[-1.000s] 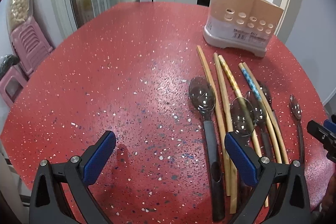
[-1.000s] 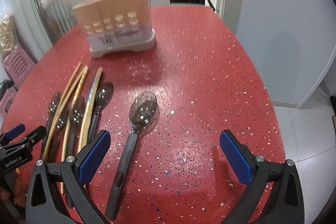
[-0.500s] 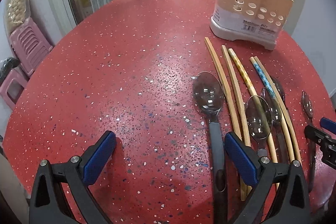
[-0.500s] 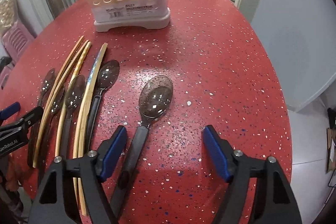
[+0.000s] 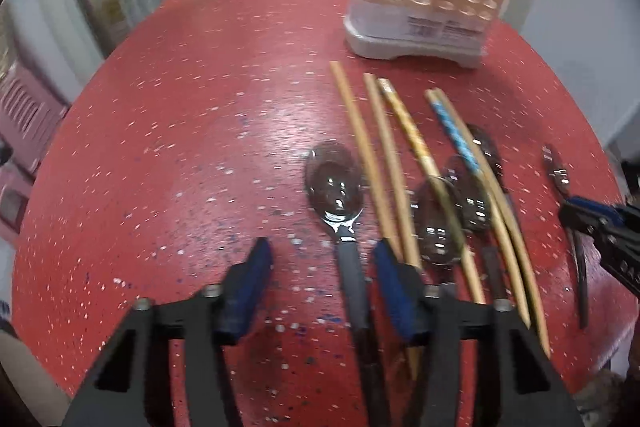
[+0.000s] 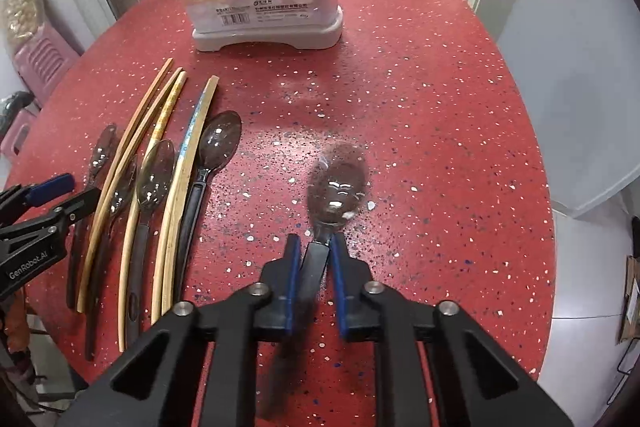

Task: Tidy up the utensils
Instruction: 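Lift the spoon with the right gripper and carry it over the caddy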

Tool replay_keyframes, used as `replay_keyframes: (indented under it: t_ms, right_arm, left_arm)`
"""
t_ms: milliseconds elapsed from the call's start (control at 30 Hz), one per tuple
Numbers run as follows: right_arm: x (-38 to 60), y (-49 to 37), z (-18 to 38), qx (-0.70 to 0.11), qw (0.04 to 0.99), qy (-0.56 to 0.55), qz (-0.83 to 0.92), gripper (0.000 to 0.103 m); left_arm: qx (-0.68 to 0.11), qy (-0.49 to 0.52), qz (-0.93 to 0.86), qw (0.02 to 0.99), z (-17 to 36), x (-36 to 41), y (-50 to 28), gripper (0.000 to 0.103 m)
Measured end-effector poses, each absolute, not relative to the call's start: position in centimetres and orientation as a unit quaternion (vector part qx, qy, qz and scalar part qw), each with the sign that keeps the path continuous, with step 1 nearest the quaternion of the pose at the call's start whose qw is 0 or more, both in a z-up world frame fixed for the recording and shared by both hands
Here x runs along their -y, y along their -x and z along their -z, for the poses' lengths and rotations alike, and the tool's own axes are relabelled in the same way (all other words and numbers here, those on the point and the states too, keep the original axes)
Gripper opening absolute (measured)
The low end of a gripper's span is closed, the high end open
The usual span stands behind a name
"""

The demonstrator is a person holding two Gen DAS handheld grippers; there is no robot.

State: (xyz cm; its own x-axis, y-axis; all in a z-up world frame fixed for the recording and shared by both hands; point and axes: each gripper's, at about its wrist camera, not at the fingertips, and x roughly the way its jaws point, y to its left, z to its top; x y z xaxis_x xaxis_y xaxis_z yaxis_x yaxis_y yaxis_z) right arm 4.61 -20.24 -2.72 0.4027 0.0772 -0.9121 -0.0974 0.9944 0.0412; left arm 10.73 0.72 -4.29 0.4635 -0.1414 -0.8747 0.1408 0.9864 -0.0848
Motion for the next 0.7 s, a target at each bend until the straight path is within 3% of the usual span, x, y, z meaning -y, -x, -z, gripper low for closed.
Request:
replay_keyframes:
  t_ms: [33,67,400,700]
  right_arm:
    - [20.3,-4.6,2.7,-0.544,0.837,0.009,-0.053,0.013]
    - [20.4,-4.6,2.7,-0.544,0.837,0.008,-0.056,0.013]
    - [21.9,-4.3,2.1,-0.527,0.84,-0.066,-0.111,0.012]
    - [23.0,-4.5,-2.4,-0.484,0.855,-0.105,-0.152,0.012]
  left_arm:
    - [-0.512,-0.002,0.091,0.854,4.1,-0.4,-10.8,0.057]
    - [-0.512,-0.006,0.096,0.853,4.0,-0.1,-10.8,0.039]
    - [-0.472,0.063,0.128,0.87,2.6,-1.3,-7.2,0.037]
    - [-0.416,0.08,0.127,0.897,-3.0,-3.2,-5.1,0.037]
